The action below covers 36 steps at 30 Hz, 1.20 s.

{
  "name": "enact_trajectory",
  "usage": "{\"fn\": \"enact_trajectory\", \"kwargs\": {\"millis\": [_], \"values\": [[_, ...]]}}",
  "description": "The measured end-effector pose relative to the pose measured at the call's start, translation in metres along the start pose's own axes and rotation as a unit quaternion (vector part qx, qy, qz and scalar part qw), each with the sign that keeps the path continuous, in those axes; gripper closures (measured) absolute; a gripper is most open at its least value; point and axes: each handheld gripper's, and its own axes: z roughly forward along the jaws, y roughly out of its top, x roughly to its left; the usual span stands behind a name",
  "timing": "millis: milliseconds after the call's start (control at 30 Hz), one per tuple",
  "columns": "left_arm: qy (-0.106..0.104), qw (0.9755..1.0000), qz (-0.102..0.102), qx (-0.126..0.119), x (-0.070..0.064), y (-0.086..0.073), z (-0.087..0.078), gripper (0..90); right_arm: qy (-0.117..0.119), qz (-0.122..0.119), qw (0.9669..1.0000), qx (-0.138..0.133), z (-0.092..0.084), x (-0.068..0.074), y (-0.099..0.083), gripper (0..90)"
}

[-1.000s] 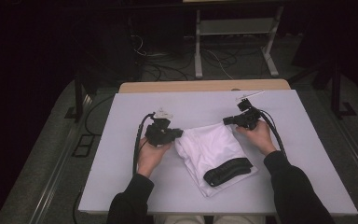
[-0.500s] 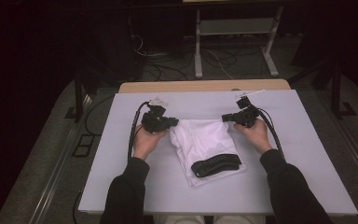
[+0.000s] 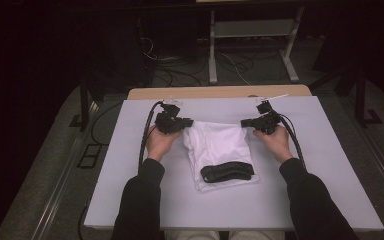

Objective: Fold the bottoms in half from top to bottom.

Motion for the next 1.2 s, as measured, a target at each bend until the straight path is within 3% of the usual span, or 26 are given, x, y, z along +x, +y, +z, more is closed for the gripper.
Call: {"fn": "enact_trajectory", "kwargs": {"millis": [267, 700, 833, 900, 967, 1033, 1133, 1200], "values": [[0.004, 0.9999, -0.007, -0.012, 0.009, 0.01, 0.013, 85.2, -0.012, 0.0, 0.9999, -0.008, 0.001, -0.006, 0.005, 84.8], [0.004, 0.9986, -0.041, -0.035, 0.025, 0.008, 0.034, 84.4, -0.025, 0.022, 0.9989, -0.035, 0.005, -0.016, 0.006, 84.8], [0.0, 0.9976, -0.053, -0.045, 0.025, 0.008, 0.037, 81.3, -0.019, 0.035, 0.9983, -0.041, 0.008, -0.021, 0.005, 83.5], [0.016, 0.9975, -0.05, -0.047, 0.023, 0.007, 0.037, 69.7, -0.005, 0.042, 0.9979, -0.05, 0.009, -0.024, 0.004, 76.2], [0.027, 0.9972, -0.038, -0.058, 0.018, 0.006, 0.034, 54.1, 0.014, 0.051, 0.997, -0.057, 0.01, -0.026, 0.003, 54.6], [0.028, 0.9973, -0.042, -0.053, 0.017, 0.006, 0.033, 39.0, 0.026, 0.046, 0.9967, -0.062, 0.008, -0.027, 0.002, 44.5], [0.024, 0.9974, -0.05, -0.045, 0.016, 0.004, 0.03, 26.2, 0.021, 0.028, 0.9966, -0.075, 0.003, -0.022, 0.001, 28.8], [0.005, 0.9976, -0.057, -0.038, 0.017, 0.002, 0.027, 19.6, 0.01, 0.015, 0.9967, -0.079, -0.002, -0.019, 0.001, 19.1]]}}
